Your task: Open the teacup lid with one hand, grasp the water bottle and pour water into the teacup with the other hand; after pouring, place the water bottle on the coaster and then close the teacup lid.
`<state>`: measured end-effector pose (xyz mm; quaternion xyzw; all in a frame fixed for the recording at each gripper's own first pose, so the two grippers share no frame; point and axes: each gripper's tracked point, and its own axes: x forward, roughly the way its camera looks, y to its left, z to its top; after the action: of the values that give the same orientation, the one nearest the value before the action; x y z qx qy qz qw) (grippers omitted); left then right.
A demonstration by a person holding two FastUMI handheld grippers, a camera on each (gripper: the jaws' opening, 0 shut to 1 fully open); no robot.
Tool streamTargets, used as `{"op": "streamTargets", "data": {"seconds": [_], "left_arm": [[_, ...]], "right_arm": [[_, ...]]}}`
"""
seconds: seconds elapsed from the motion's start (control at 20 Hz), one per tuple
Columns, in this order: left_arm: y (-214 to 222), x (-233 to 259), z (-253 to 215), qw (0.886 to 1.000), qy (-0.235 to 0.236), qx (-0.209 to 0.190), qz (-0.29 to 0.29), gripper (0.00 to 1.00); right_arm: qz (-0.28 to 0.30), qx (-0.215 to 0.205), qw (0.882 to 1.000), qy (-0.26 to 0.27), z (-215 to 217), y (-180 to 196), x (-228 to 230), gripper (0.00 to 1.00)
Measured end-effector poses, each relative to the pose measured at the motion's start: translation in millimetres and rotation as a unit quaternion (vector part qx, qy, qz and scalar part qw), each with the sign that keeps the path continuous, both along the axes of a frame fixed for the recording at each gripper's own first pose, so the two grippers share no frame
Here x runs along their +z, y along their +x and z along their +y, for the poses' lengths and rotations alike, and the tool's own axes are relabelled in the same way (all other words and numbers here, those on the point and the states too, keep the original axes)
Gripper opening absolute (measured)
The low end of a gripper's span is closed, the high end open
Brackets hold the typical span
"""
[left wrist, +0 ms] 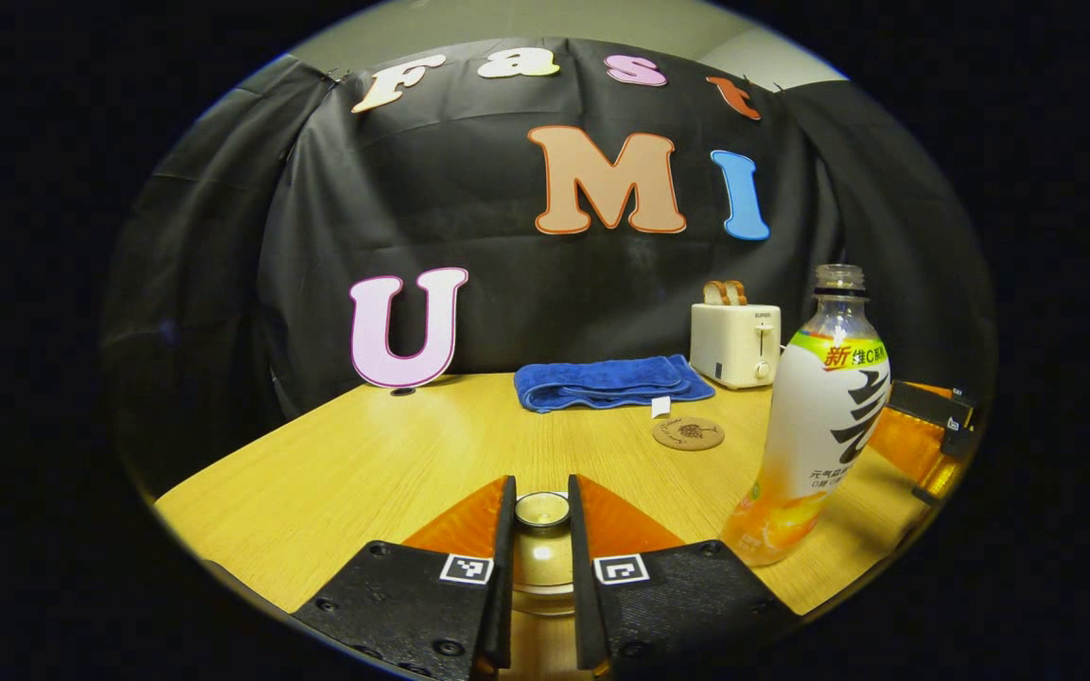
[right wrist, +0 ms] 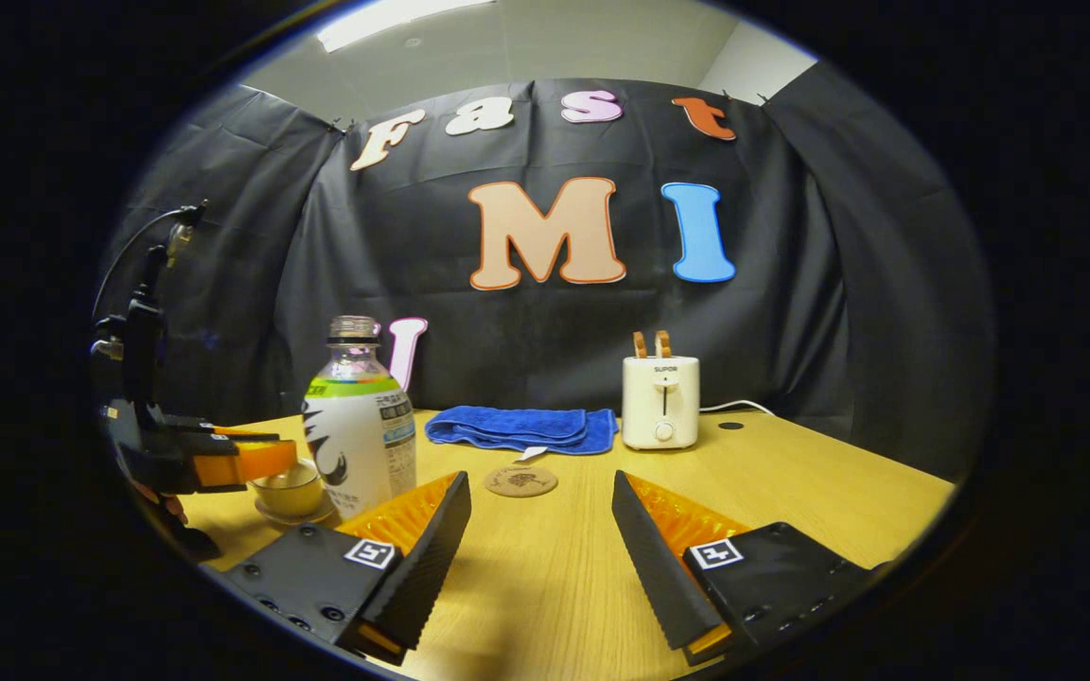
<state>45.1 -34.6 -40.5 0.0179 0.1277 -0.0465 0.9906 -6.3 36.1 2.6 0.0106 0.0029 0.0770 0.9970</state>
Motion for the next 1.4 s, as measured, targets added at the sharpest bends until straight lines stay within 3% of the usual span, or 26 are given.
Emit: {"op": "streamTargets", "data": {"seconds": [0.6,1.4], "left_arm": [[-20.7,32.3,19.7,0.999,-0.004,0.015,-0.030,0.24],[-39.7,28.8,55.9,0.999,-0.009,0.042,-0.023,0.24]], "right_arm": [[0.014,0.102,0.995,-0.001,40.9,-34.6,-4.2,0.94],[0.040,0.146,0.988,-0.013,98.9,-19.4,-11.3,0.95]]}}
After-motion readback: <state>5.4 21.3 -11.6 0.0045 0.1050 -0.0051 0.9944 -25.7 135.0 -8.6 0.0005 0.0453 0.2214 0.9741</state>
